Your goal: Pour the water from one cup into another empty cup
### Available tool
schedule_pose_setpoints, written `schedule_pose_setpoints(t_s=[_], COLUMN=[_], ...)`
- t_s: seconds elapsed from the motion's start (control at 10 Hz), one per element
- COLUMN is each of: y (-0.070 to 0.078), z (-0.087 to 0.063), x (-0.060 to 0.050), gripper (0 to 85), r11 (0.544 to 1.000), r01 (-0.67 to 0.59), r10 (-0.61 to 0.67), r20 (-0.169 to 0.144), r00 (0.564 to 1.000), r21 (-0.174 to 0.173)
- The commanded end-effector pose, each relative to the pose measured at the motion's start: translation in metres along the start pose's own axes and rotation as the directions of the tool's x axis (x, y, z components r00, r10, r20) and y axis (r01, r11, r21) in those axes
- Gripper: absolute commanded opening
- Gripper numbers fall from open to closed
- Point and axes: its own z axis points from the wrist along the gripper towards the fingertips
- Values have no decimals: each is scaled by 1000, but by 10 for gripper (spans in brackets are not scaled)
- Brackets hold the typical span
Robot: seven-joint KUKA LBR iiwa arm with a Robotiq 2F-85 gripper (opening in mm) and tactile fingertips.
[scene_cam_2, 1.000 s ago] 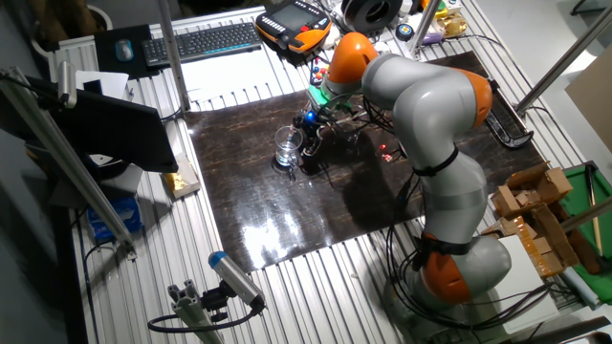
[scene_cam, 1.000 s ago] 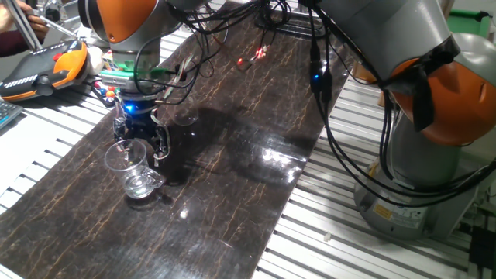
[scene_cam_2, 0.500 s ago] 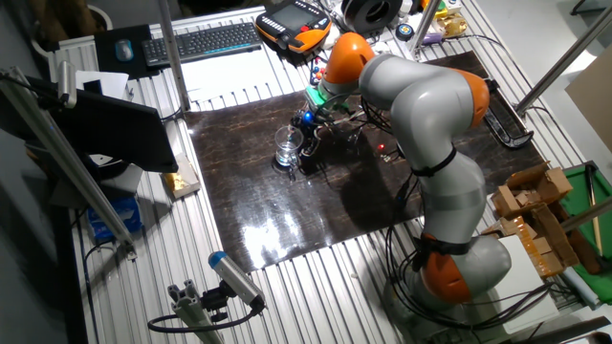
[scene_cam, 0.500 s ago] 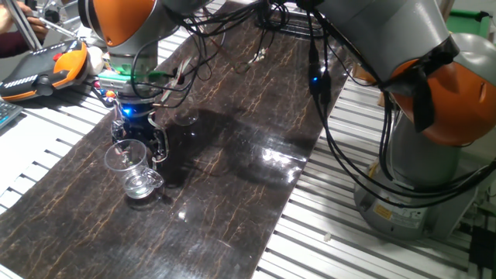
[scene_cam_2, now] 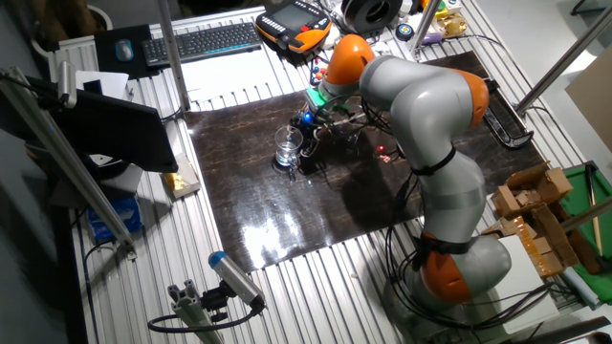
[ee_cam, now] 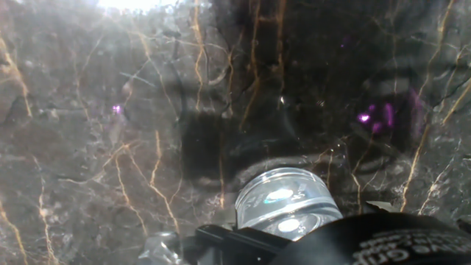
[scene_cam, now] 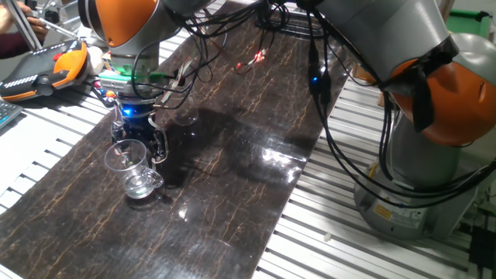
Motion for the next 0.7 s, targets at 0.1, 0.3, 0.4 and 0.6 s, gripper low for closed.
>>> schedule_pose_setpoints(t_s=[0.1,0.3,0.4,0.6], y=[-1,-2,-2,-3], z=[4,6,8,12], x=[1,2,3,6], gripper=[850,850,850,850], r11=[1000,1000,1000,1000], r01=[5,6,8,8], r10=[-5,-6,-8,-7], r20=[-12,-14,-20,-35], r00=[1000,1000,1000,999], r21=[3,5,6,6])
